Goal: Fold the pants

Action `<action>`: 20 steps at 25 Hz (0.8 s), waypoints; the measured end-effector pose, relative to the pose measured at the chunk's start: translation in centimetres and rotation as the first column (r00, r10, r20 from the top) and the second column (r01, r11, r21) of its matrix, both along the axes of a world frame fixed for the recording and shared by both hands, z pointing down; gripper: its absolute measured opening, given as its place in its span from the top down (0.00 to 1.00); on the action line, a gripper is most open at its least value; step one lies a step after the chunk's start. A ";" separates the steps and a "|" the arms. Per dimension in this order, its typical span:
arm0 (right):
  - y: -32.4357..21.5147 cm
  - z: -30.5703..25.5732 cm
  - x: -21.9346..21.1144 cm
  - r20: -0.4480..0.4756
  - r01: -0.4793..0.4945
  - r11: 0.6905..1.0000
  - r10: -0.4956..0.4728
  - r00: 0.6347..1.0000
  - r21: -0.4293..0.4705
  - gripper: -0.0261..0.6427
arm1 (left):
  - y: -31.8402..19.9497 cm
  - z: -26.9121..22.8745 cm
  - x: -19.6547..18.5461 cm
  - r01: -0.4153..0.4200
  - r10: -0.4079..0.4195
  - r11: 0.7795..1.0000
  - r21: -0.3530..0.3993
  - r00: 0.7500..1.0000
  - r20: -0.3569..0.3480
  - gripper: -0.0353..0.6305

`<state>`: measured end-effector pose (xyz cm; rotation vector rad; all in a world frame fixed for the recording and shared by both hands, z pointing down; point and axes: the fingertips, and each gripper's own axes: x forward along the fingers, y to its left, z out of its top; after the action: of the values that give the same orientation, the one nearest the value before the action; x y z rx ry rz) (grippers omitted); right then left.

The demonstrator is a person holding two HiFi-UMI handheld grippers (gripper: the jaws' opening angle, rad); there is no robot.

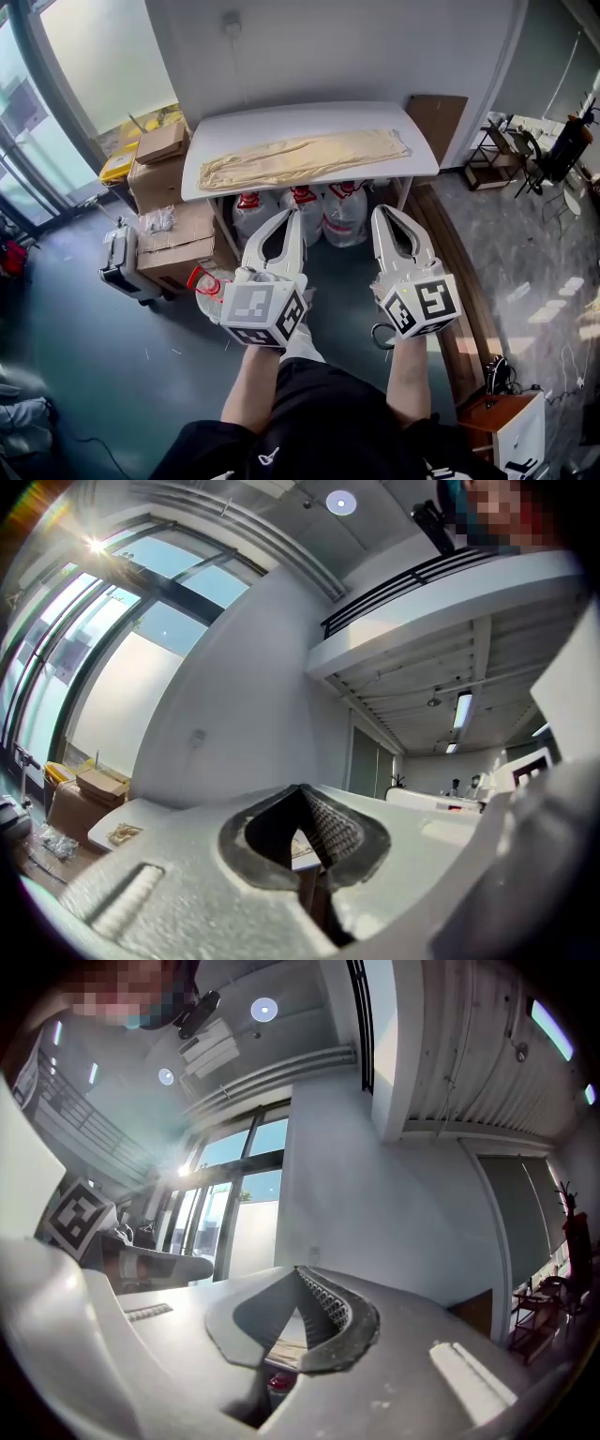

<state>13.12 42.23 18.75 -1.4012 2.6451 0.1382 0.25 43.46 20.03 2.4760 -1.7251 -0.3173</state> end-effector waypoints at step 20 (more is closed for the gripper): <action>-27.1 1.3 -7.0 0.062 0.016 1.000 -0.015 0.998 -0.027 0.95 | -28.2 1.9 -7.8 0.003 -0.003 0.998 -0.061 1.000 -0.004 0.94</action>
<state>6.17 15.16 20.08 -1.3700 2.6165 0.0563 -7.57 15.26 21.96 2.4287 -1.7100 -0.2655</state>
